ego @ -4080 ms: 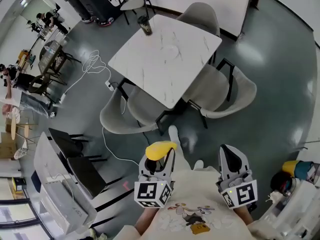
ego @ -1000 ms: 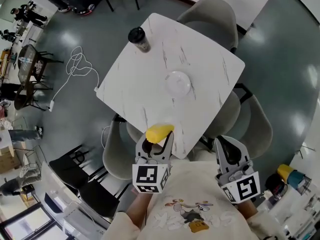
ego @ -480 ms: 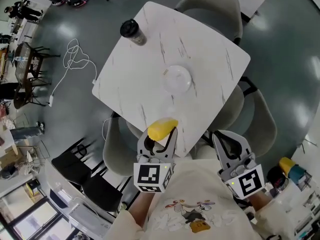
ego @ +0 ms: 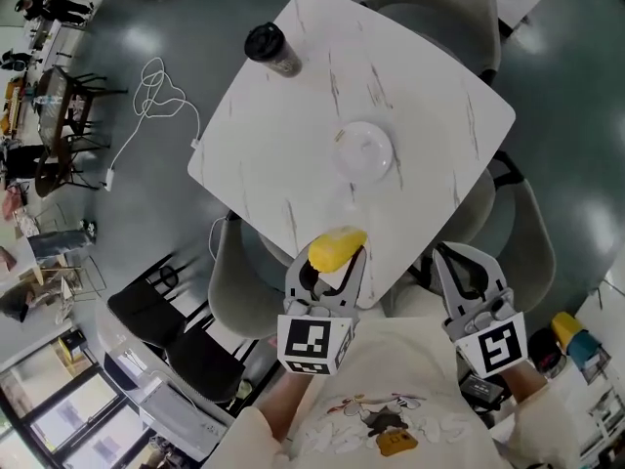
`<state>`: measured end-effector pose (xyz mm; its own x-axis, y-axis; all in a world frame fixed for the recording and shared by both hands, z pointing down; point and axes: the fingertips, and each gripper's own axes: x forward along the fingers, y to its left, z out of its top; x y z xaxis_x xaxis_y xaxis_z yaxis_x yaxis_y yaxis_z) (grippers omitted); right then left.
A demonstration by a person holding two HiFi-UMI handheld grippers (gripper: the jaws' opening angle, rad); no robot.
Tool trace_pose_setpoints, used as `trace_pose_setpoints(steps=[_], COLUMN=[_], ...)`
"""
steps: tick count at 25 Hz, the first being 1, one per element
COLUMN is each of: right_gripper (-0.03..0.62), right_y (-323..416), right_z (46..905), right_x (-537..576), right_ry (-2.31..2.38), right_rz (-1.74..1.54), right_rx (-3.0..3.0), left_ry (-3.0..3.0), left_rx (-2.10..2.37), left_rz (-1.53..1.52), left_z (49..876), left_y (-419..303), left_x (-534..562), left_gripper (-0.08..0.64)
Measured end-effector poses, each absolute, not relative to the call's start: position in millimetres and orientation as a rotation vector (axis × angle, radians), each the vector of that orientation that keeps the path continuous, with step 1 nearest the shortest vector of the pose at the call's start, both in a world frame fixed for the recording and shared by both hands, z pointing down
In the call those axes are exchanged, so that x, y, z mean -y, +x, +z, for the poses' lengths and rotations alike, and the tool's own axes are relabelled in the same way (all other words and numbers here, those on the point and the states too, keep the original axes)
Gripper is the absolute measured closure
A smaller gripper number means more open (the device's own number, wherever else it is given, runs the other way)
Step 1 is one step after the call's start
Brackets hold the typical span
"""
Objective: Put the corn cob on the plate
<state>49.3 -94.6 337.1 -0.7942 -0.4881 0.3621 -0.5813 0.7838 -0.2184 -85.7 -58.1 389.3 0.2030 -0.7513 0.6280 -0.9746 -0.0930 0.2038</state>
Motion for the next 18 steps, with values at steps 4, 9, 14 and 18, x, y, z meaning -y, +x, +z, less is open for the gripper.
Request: trace_pose_setpoints(steps=[4, 9, 14, 18], right_gripper=[0.588, 0.588, 0.588, 0.588], right_y=[49, 41, 28, 20], right_z=[359, 377, 396, 411], right_x=[106, 120, 127, 133], right_ry=[0.787, 0.734, 0.706, 0.698], right_rz=[0.457, 0.456, 0.443, 0.446], right_rx=[2.676, 2.689, 2.685, 2.674], left_ry=[1.893, 1.896, 1.88, 1.861], left_rx=[1.6, 1.597, 1.59, 1.586], left_rz=[0.517, 0.529, 0.542, 0.56], left_z=[401, 416, 433, 449], left_y=[-86, -84, -88, -92], left_x=[60, 71, 78, 85], left_gripper=[0.318, 0.318, 0.318, 0.318])
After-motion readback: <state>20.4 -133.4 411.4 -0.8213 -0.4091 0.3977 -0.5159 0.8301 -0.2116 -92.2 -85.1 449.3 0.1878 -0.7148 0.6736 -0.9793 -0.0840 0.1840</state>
